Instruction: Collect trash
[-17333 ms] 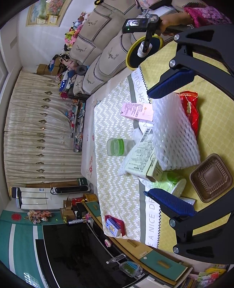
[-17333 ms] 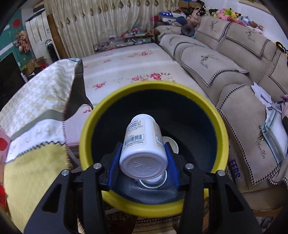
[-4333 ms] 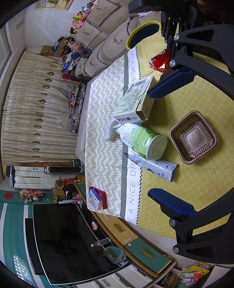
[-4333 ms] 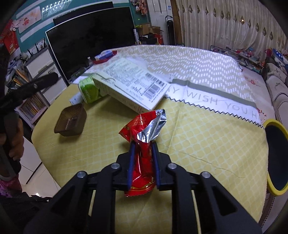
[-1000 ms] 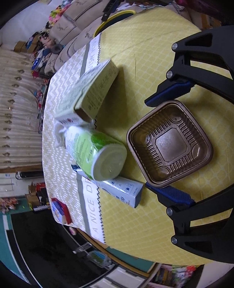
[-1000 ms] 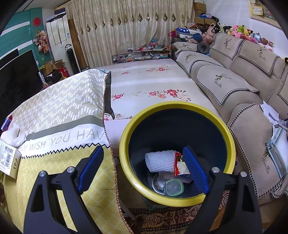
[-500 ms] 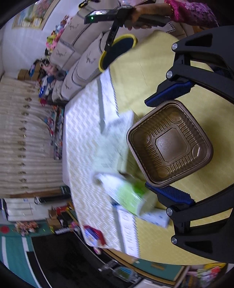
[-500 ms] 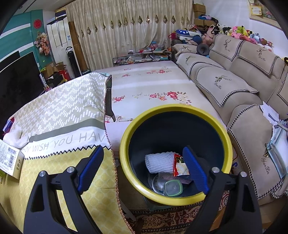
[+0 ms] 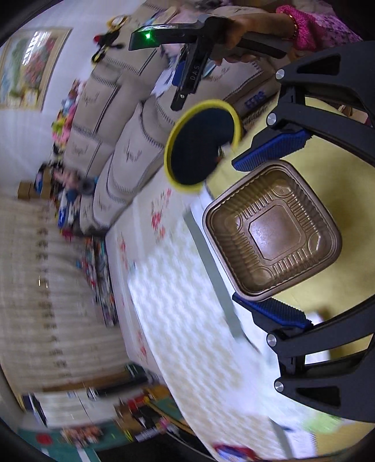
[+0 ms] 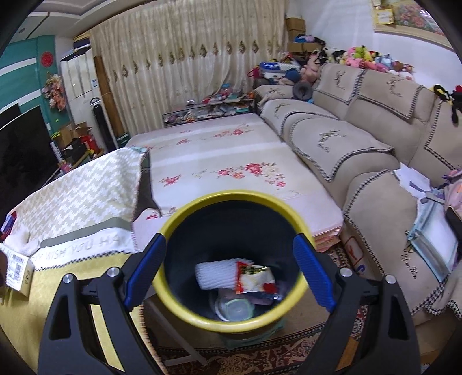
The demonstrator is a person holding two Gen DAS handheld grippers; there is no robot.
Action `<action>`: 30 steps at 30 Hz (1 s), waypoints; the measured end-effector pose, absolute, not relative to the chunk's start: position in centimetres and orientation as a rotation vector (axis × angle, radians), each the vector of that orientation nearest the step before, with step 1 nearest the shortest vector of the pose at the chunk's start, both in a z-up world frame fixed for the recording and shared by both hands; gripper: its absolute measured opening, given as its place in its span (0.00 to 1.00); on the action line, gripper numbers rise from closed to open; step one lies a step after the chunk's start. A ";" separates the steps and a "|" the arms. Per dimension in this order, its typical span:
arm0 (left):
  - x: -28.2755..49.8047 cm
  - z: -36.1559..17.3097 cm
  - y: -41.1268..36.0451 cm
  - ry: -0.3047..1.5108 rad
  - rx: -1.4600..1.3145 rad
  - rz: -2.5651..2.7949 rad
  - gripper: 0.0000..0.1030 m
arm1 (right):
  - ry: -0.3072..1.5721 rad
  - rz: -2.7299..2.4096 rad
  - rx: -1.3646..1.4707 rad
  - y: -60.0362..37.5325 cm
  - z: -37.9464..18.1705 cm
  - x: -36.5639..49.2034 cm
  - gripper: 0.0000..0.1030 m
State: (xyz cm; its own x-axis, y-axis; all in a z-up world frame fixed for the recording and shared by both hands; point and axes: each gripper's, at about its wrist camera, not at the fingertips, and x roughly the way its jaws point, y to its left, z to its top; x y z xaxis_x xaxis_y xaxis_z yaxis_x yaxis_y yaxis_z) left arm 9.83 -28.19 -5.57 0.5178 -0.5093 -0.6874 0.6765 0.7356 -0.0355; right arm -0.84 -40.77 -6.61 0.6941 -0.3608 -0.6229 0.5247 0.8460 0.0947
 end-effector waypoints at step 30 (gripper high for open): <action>13.9 -4.7 -42.9 0.703 0.195 -0.908 0.92 | 0.588 -0.632 0.313 -44.5 -5.8 -5.6 0.85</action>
State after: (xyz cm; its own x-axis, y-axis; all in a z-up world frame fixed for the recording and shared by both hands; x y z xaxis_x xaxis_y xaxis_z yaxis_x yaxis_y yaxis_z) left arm 13.86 -42.88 -4.69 0.4118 -0.6554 -0.6332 0.7775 0.6151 -0.1309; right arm -5.65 -44.46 -5.76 0.6526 -0.4614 -0.6011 0.6330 0.7680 0.0977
